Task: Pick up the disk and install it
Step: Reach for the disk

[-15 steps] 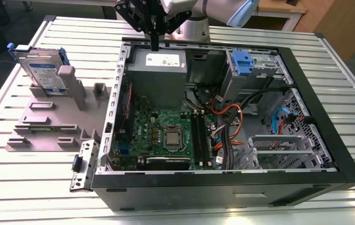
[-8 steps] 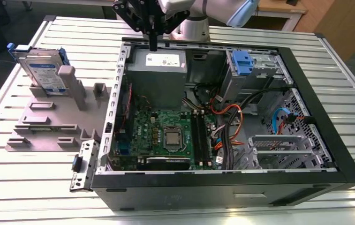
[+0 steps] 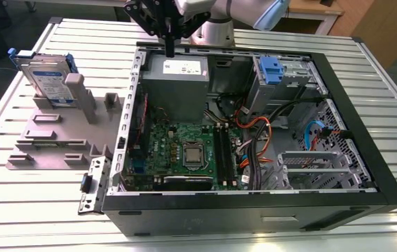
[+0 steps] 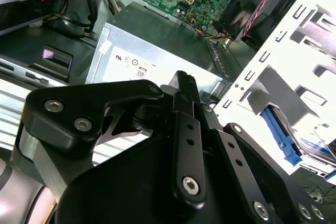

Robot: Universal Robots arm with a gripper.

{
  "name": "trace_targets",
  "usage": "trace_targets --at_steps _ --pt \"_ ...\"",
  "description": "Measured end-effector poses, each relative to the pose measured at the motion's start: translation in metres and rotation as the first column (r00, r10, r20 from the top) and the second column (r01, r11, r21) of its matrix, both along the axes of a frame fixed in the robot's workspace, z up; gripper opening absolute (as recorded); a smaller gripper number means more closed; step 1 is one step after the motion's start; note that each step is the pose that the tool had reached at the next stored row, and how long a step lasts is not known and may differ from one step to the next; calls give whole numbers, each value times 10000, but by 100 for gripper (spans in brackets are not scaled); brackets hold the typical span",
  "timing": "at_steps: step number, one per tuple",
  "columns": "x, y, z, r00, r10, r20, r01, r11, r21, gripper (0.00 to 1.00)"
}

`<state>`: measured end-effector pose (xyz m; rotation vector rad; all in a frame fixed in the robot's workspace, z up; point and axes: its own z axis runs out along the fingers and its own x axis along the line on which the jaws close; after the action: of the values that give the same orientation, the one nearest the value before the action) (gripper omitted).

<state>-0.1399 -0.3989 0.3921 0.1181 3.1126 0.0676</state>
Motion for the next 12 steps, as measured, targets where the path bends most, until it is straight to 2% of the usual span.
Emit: trace_targets --at_steps 12 --pt "-47 0 -5 10000 0 -1 0 10000 0 11"
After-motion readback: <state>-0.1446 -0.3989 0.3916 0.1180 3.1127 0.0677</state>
